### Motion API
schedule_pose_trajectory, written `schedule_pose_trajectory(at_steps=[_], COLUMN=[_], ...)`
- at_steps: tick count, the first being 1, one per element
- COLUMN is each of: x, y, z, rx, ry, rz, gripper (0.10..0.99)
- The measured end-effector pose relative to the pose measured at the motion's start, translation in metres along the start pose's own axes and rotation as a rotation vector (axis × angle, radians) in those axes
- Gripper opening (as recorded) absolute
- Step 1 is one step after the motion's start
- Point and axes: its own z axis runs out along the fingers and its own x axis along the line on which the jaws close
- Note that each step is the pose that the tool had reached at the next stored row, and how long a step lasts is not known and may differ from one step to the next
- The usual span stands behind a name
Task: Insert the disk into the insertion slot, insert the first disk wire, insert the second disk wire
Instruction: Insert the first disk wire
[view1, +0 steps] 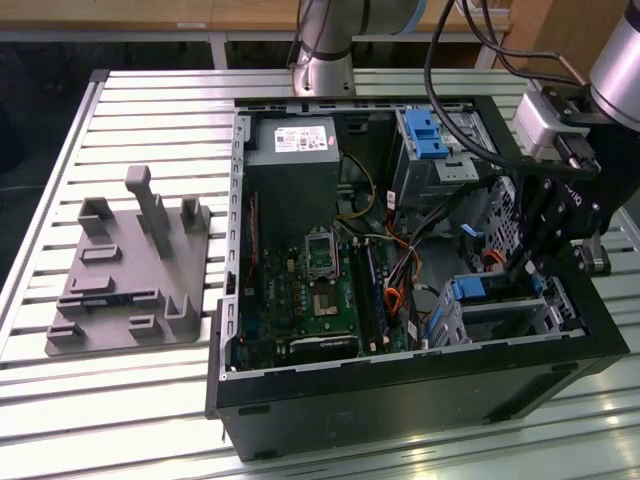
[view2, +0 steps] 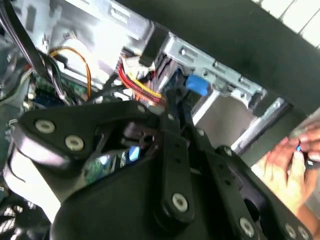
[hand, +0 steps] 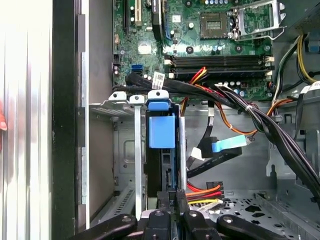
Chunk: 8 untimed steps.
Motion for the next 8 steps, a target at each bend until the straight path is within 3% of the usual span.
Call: schedule_pose_trajectory(at_steps=[8], x=[0.0011], y=[-0.0007], z=[0.0019], rx=[0.000], ry=[0.0014], rz=[0.000], gripper=[0.165])
